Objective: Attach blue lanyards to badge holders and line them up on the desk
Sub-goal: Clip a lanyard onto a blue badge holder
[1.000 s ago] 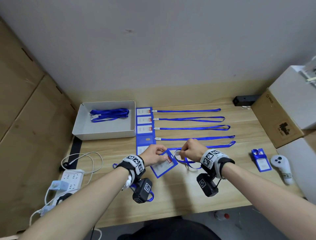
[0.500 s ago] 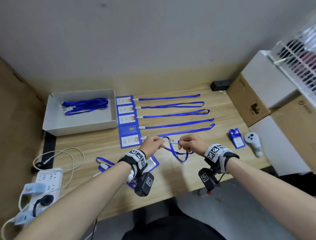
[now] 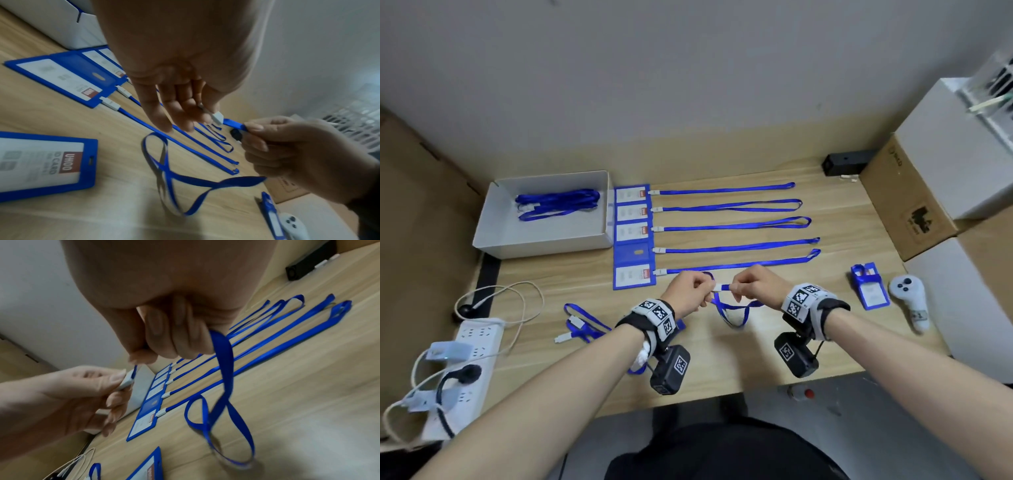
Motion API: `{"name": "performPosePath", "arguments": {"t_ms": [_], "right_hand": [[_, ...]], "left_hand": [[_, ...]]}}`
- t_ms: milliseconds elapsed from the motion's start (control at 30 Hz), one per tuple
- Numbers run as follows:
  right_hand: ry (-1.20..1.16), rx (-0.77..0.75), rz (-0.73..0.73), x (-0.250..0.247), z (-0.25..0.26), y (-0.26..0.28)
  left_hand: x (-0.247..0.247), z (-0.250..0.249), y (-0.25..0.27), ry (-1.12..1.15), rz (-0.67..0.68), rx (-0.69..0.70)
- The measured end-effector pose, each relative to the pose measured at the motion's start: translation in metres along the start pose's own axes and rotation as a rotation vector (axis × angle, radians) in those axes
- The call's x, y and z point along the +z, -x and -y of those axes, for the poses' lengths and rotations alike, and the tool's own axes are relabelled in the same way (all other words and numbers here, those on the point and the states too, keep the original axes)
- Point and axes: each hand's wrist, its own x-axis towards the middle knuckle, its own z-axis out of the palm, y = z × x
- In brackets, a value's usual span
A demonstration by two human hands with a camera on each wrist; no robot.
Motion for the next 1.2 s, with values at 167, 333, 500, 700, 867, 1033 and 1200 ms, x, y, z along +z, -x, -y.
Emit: {"name": "performPosePath", "arguments": {"t_ms": [167, 333, 500, 700, 867, 1033, 1200], "right_hand": [[-0.067, -0.017, -0.097, -0.022, -0.052, -0.006], [-0.097, 0.116, -0.077, -0.017, -0.127, -0.012], [0.040, 0.174, -0.074, -0.015, -0.182, -0.006], [0.229, 0.146, -0.115, -0.015, -0.190, -0.008], [0.299, 0.139, -0.149, -0.010, -0.190, -0.008], [0.290, 0.133, -0.164, -0.010, -0.188, -0.008], [0.270, 0.140, -0.143, -0.010, -0.190, -0.009]], "left_hand": [[0.011, 0.019, -0.018, -0.070, -0.152, -0.176], [0.066, 0.030, -0.038, -0.093, -0.102, -0.246], [0.119, 0.031, -0.047, -0.039, -0.054, -0.277], [0.167, 0.036, -0.040, -0.073, 0.055, -0.398], [0.185, 0.035, -0.043, 0.060, 0.027, -0.474], [0.192, 0.027, -0.044, -0.251, 0.016, -0.459], [0.202, 0.021, -0.049, -0.501, -0.031, -0.414]]}}
